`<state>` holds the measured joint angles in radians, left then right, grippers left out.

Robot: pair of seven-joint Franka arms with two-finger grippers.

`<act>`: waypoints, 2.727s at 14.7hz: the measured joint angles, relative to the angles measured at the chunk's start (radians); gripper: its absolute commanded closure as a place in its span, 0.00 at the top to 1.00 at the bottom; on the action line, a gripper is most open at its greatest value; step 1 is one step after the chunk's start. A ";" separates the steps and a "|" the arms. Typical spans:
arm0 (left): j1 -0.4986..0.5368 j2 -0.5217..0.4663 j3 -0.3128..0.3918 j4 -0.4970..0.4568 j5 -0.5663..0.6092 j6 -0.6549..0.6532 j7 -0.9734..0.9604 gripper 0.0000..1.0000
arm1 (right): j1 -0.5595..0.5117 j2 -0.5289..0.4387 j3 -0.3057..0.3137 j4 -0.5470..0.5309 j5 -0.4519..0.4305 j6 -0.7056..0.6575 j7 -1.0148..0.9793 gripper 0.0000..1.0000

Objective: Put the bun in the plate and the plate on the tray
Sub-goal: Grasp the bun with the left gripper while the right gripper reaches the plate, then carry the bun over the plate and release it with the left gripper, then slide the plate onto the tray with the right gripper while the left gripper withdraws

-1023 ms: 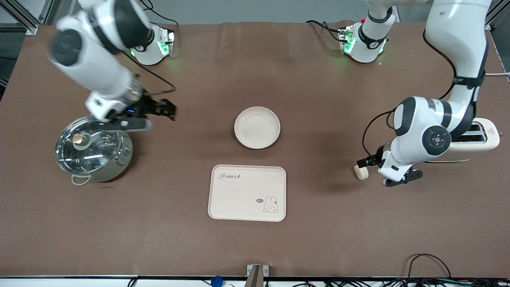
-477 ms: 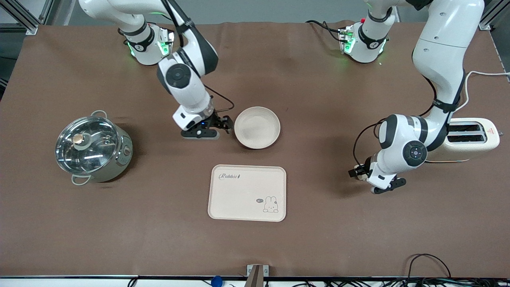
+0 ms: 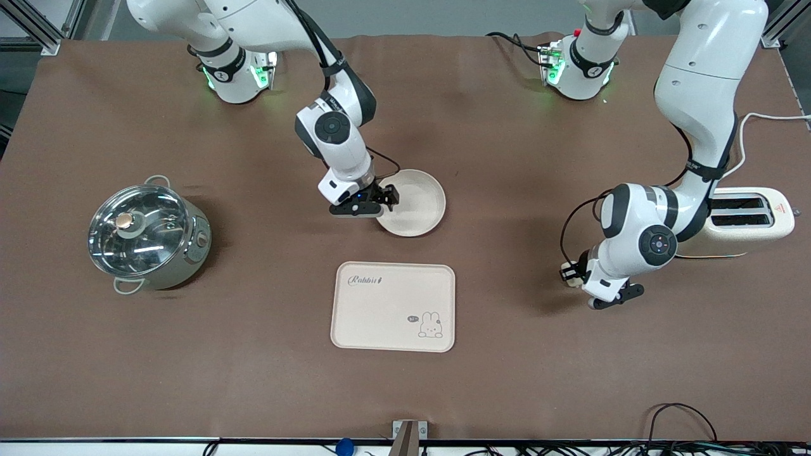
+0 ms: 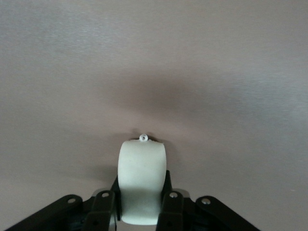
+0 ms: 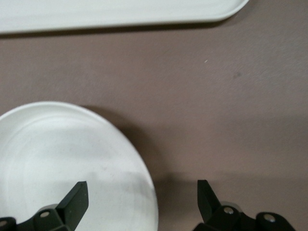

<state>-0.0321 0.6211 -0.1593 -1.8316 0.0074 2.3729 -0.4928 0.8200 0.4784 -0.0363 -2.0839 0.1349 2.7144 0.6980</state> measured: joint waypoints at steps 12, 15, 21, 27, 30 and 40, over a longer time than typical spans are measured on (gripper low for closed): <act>-0.088 -0.048 -0.372 0.008 0.000 -0.061 -0.647 0.35 | 0.043 0.014 -0.014 -0.011 0.000 -0.027 0.004 0.39; -0.179 -0.034 -0.374 0.013 0.000 -0.059 -0.788 0.37 | 0.043 0.017 -0.015 -0.012 0.000 -0.031 0.004 0.33; -0.278 0.039 -0.373 0.017 0.000 -0.035 -0.913 0.67 | 0.042 0.021 -0.016 -0.018 0.000 -0.029 0.004 0.08; -0.267 0.053 -0.369 0.051 0.000 -0.020 -0.928 1.00 | 0.042 0.010 -0.018 -0.017 0.001 -0.020 0.004 0.00; -0.218 -0.010 -0.368 0.112 0.007 -0.110 -0.927 1.00 | 0.041 0.009 -0.018 -0.016 0.001 -0.020 0.004 0.00; 0.118 -0.212 -0.363 0.391 0.129 -0.586 -0.335 1.00 | -0.053 -0.104 -0.028 0.109 0.002 -0.198 0.005 0.00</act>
<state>0.0858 0.4088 -0.5220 -1.4403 0.1361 1.7870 -0.8281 0.7672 0.3742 -0.0644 -1.9751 0.1368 2.5167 0.7029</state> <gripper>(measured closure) 0.000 0.952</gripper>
